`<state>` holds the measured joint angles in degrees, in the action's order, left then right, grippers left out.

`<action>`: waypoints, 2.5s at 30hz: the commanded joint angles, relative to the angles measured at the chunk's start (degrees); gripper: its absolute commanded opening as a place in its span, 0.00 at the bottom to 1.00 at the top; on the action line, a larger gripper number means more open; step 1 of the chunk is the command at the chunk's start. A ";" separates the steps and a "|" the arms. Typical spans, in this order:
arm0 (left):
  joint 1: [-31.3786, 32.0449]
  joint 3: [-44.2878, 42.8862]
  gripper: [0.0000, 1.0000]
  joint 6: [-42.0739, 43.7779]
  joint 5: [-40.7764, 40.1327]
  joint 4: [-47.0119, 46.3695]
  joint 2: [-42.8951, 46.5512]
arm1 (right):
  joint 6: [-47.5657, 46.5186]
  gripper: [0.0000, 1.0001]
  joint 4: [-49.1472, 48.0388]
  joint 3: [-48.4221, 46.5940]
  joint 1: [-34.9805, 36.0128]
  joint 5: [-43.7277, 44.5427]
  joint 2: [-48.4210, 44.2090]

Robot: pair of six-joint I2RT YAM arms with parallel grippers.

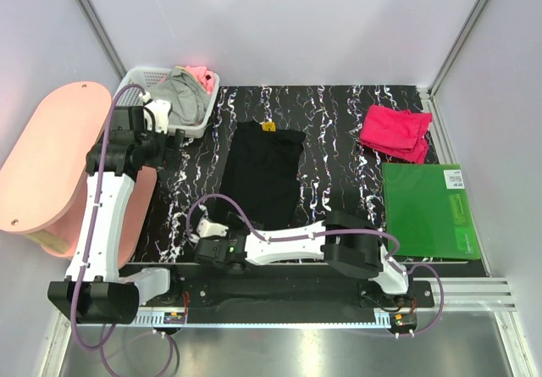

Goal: Fold and stack the t-shirts
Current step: Fold the tshirt

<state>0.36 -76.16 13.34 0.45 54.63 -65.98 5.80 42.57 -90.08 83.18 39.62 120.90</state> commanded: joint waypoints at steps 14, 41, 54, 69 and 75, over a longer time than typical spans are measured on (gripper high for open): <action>-2.12 -2.41 0.99 -1.22 3.16 -0.05 0.85 | -2.90 0.91 -9.96 3.06 -5.13 3.72 5.57; -2.30 -2.59 0.99 -2.10 4.65 -0.05 1.73 | 4.47 0.00 8.65 -8.61 1.01 -6.30 0.92; -2.30 -2.32 0.99 -1.04 5.18 0.04 2.43 | 9.23 0.00 17.29 -17.13 7.53 -8.24 -7.16; -2.29 -5.31 0.99 -0.78 5.09 1.62 0.76 | -1.67 0.00 8.94 -18.82 -8.46 -12.37 -12.97; -2.38 -5.23 0.99 -0.51 5.00 1.79 -0.12 | -4.22 0.00 4.02 -17.93 -15.49 -16.41 -11.92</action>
<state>-1.58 -79.13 12.14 4.38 57.28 -65.30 4.75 51.99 -107.61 69.93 26.41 111.37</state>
